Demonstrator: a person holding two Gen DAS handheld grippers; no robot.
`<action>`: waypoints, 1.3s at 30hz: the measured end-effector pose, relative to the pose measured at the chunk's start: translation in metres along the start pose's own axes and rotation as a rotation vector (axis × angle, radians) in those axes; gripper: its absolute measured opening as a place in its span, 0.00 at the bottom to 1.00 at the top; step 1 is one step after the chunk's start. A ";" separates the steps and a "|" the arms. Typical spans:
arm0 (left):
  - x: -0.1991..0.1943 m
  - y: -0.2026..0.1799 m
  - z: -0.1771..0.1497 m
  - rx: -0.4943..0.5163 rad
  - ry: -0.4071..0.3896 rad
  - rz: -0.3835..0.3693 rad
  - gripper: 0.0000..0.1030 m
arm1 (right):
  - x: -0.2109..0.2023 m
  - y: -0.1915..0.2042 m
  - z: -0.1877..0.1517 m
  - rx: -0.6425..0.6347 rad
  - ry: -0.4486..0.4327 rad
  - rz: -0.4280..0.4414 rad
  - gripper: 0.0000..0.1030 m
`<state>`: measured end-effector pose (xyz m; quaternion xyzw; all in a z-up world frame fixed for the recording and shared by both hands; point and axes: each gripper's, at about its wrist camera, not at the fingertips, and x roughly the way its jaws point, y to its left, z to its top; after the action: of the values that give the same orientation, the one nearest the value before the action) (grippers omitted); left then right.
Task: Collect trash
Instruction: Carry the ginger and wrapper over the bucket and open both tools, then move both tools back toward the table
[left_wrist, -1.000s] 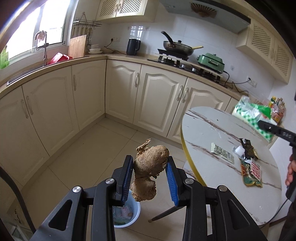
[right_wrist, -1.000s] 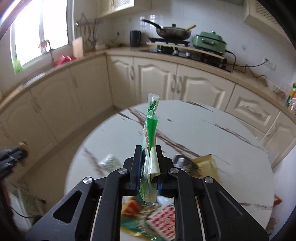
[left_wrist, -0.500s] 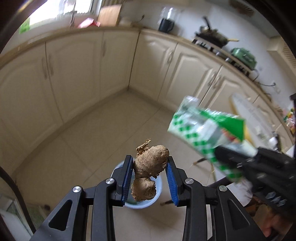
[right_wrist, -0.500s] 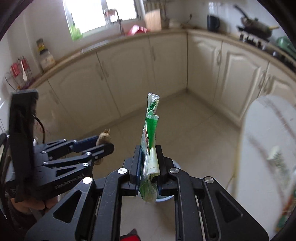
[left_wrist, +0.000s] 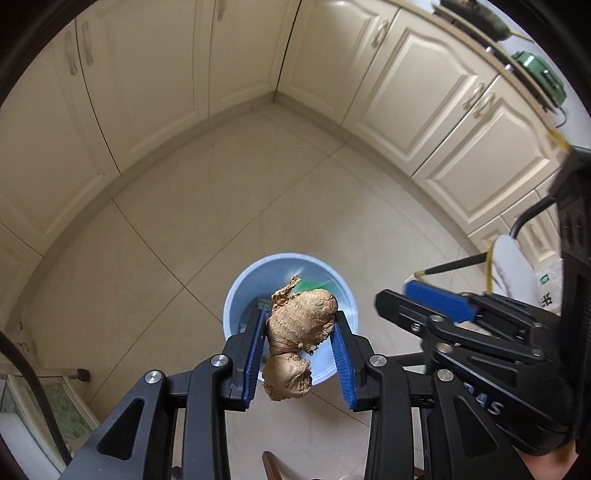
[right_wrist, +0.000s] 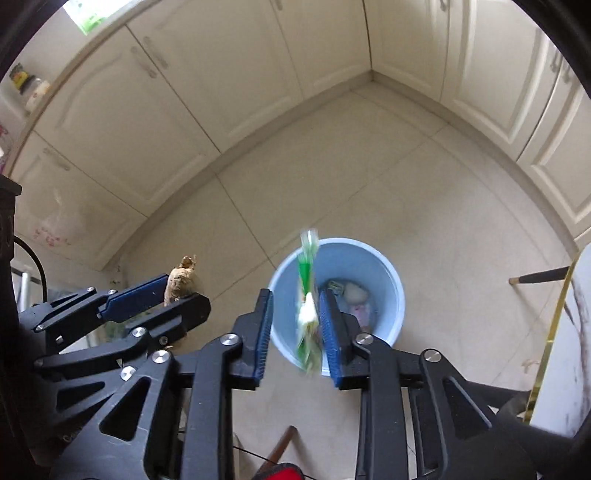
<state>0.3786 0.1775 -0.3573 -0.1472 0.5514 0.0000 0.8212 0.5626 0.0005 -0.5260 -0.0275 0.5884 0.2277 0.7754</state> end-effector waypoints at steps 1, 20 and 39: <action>0.008 0.002 0.004 0.000 0.008 0.002 0.31 | 0.003 -0.005 0.000 0.007 0.003 -0.011 0.34; -0.015 0.000 0.036 -0.066 -0.102 0.140 0.63 | -0.038 0.005 -0.002 0.033 -0.086 -0.034 0.59; -0.272 -0.090 -0.082 0.024 -0.740 0.126 0.96 | -0.336 0.104 -0.095 -0.125 -0.647 -0.149 1.00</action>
<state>0.2125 0.1158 -0.1178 -0.0931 0.2251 0.0974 0.9650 0.3683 -0.0440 -0.2215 -0.0445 0.2928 0.2029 0.9333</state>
